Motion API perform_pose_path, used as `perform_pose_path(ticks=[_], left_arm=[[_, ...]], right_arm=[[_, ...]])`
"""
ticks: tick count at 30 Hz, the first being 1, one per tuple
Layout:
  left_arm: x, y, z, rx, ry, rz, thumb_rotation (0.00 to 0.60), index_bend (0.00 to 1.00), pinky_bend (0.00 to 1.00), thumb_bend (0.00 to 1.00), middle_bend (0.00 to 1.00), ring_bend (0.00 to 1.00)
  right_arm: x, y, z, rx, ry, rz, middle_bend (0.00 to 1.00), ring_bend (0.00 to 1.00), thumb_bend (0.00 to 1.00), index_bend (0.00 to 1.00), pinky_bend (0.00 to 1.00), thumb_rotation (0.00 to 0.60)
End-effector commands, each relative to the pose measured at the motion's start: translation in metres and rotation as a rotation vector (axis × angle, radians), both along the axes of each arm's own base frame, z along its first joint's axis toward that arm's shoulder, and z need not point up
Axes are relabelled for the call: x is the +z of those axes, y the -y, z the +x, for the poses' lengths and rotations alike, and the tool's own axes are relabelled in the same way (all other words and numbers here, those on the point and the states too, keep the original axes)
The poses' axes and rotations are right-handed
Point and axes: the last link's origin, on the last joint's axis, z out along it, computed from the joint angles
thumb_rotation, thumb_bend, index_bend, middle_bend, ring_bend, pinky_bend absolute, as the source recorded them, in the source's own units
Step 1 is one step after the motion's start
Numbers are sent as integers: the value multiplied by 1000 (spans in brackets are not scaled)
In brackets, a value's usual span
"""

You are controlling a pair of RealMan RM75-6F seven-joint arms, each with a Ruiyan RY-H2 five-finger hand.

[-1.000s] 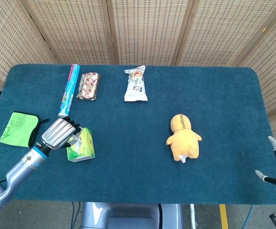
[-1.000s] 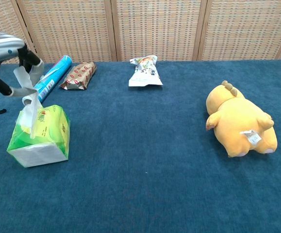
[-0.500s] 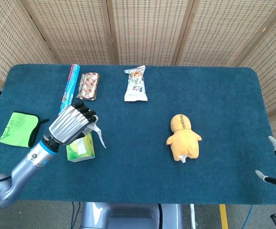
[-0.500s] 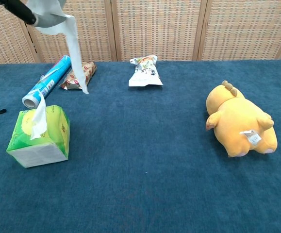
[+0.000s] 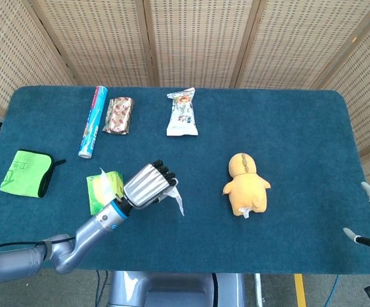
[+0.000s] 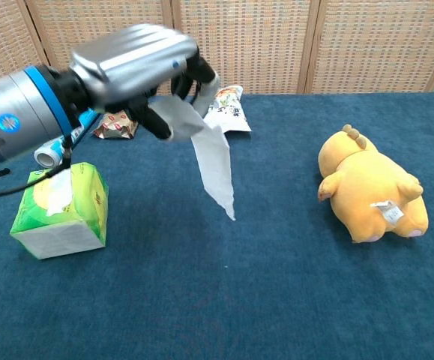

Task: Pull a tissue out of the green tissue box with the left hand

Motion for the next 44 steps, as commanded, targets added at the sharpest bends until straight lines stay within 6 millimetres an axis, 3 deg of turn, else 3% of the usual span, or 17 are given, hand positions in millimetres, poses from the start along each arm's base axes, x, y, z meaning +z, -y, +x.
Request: perform_pose_path(ticks=[1,4,5,6,8,11,15,20,23,29,34,39,44], left_arm=[[-21,0,-8,19,-87,-17,600,777,467,526,535,561],[-30,-2,-18,56,-154,-29,600,491,435,168,222,337],[-33,-2,-23,84,-178,-48,600,314,368,68,102,196],[-36,-1,-28,118,-200,-74,600,151,280,12,24,81],[-36,0,-32,165,-226,-105,600,17,154,0,0,0],[-28,1,-28,199,-208,-120,600,0,58,0,0,0],[-7,8,-23,219,-164,-156,600,0,2,0,0,0],[44,16,-33,209,-124,-111,600,0,0,0,0,0],[82,19,-50,226,-83,-43,600,0,0,0,0,0],[159,26,-117,325,-44,136,600,0,0,0,0,0],[197,43,-173,425,28,197,600,0,0,0,0,0],[214,75,-224,575,110,244,600,0,0,0,0,0],[213,99,-253,738,166,268,600,0,0,0,0,0]], right_arm=[[1,1,-1,-4,4,0,0,0,0,0,0,600],[1,2,-2,-3,6,3,0,0,0,0,0,600],[1,2,-2,-3,6,4,0,0,0,0,0,600],[1,2,-2,-3,6,4,0,0,0,0,0,600],[1,2,-2,-3,6,5,0,0,0,0,0,600],[0,2,-2,-3,6,4,0,0,0,0,0,600],[0,1,-1,-1,5,6,0,0,0,0,0,600],[0,0,-1,2,5,4,0,0,0,0,0,600],[-1,0,0,5,-2,8,0,0,0,0,0,600],[-5,0,4,11,-22,14,0,0,0,0,0,600],[-7,-1,7,20,-40,14,0,0,0,0,0,600],[-8,-2,9,22,-51,8,0,0,0,0,0,600],[-8,-3,9,23,-53,4,0,0,0,0,0,600]])
